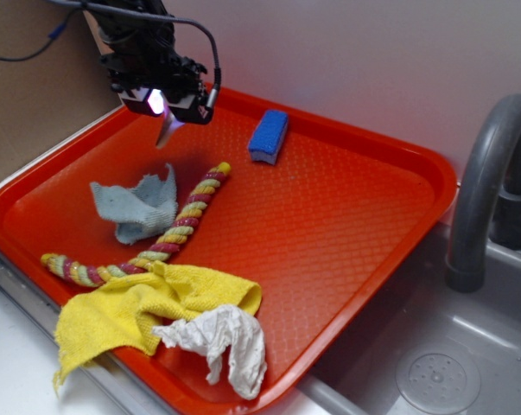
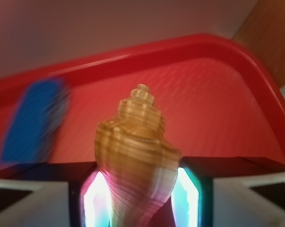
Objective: Grab the shell.
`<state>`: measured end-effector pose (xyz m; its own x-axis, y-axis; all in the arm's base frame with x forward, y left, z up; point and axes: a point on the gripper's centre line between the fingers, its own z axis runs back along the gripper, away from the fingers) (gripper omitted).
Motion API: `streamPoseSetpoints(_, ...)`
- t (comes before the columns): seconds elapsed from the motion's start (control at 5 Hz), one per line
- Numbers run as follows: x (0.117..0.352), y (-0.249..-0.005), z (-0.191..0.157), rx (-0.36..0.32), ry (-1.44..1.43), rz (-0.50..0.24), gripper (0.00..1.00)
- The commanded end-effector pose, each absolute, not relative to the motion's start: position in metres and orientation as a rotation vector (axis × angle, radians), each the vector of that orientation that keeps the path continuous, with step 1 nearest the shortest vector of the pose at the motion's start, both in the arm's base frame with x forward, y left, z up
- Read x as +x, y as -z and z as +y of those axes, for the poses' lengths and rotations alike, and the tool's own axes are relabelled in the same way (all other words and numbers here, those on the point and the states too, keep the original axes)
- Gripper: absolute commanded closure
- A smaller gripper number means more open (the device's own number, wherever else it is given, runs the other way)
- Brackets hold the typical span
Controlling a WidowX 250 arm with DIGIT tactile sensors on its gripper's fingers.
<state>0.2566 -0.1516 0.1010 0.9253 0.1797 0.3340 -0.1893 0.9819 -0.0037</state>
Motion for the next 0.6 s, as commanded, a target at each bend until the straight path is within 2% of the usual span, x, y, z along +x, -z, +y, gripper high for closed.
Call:
streamPoseSetpoints(0.0, 0.223, -0.179, -0.184, -0.225, 0.096, -0.186, 1.00)
streamPoseSetpoints(0.2, 0.217, -0.195, -0.172, -0.343, 0.141, -0.161, 1.00)
streamPoseSetpoints(0.4, 0.218, -0.190, -0.160, -0.383, 0.176, -0.126, 1.00)
